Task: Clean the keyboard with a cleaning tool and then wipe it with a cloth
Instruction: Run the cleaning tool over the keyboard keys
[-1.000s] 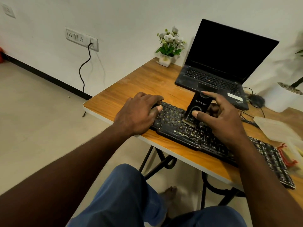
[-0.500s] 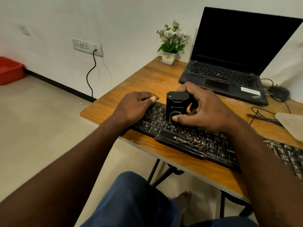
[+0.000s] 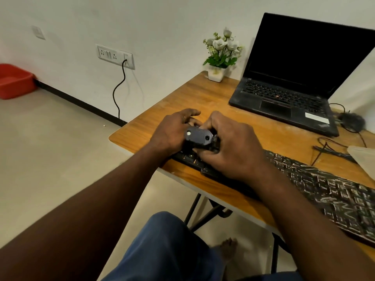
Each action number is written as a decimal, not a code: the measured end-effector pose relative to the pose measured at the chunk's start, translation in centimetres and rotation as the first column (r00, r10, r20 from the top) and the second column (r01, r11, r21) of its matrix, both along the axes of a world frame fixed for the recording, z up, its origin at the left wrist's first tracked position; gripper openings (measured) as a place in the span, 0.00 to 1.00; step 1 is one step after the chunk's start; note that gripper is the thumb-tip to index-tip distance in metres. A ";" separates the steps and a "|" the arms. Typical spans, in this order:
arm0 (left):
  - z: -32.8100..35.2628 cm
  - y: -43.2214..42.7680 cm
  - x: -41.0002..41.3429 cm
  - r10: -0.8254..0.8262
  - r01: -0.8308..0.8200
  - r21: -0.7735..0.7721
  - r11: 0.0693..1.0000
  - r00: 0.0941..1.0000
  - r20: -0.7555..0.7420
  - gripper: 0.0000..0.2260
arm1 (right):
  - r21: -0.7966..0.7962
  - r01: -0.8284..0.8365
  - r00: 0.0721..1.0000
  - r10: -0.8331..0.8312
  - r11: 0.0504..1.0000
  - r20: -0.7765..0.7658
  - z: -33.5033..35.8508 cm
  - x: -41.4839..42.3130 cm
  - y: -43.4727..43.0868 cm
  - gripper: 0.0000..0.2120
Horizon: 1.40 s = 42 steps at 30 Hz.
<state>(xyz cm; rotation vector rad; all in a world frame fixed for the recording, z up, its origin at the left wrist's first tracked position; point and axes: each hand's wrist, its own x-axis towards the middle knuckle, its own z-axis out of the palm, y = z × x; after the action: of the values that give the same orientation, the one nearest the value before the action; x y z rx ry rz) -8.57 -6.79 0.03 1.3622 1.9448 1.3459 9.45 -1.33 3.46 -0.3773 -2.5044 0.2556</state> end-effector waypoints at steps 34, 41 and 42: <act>-1.1 -2.4 4.8 0.243 -0.220 0.108 0.969 0.808 -0.537 0.13 | -0.194 0.436 0.898 -0.413 0.879 0.151 1.9 14.0 -1.4 0.21; -1.3 -2.4 4.6 0.214 -0.205 0.077 0.976 0.816 -0.536 0.15 | -0.246 0.414 0.910 -0.405 0.876 0.088 1.4 10.8 -2.2 0.20; -1.2 -2.4 4.6 0.210 -0.203 0.071 0.977 0.821 -0.531 0.15 | -0.258 0.400 0.916 -0.393 0.880 0.079 1.4 9.6 -2.1 0.20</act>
<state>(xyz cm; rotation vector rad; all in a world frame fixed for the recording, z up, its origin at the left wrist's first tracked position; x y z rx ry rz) -3.97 -9.16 -1.20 1.7133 2.5153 1.1401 19.02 -3.48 4.84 -0.9972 -2.3488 0.4267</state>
